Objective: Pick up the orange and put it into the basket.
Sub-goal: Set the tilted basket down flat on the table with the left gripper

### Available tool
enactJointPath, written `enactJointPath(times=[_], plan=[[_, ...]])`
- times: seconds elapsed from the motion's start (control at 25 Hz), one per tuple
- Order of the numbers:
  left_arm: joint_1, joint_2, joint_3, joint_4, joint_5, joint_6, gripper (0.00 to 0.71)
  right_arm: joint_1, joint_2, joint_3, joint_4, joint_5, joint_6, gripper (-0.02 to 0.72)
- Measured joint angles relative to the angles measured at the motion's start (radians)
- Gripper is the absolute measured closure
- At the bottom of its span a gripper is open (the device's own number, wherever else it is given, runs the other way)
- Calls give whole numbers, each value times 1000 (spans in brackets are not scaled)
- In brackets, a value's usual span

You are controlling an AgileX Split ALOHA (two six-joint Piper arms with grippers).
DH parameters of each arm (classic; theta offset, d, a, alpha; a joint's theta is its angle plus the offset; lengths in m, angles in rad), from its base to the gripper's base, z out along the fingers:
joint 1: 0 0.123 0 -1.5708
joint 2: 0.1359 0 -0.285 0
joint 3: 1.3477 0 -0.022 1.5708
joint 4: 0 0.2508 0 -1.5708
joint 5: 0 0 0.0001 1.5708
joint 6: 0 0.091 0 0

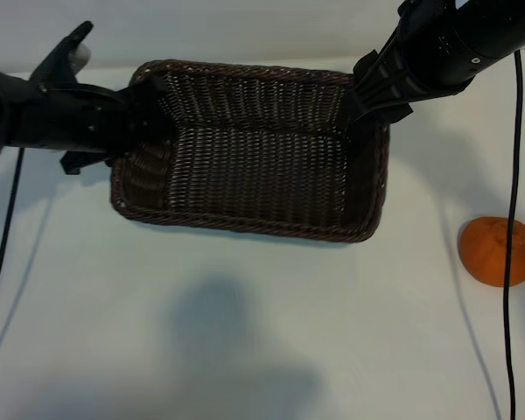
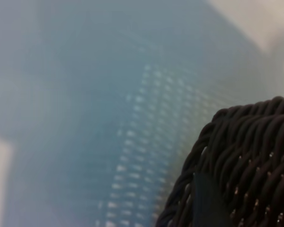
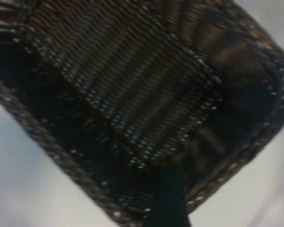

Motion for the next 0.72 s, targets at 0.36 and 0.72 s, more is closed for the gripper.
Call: enactJointPath(times=[0.36,0.72], plan=[[-46,76,-16,-121,-48,10,280,0,0,0,0,5,0,108],[-94,99,-16,-123,-65,18,280,0,0,0,0,12,-1,108]])
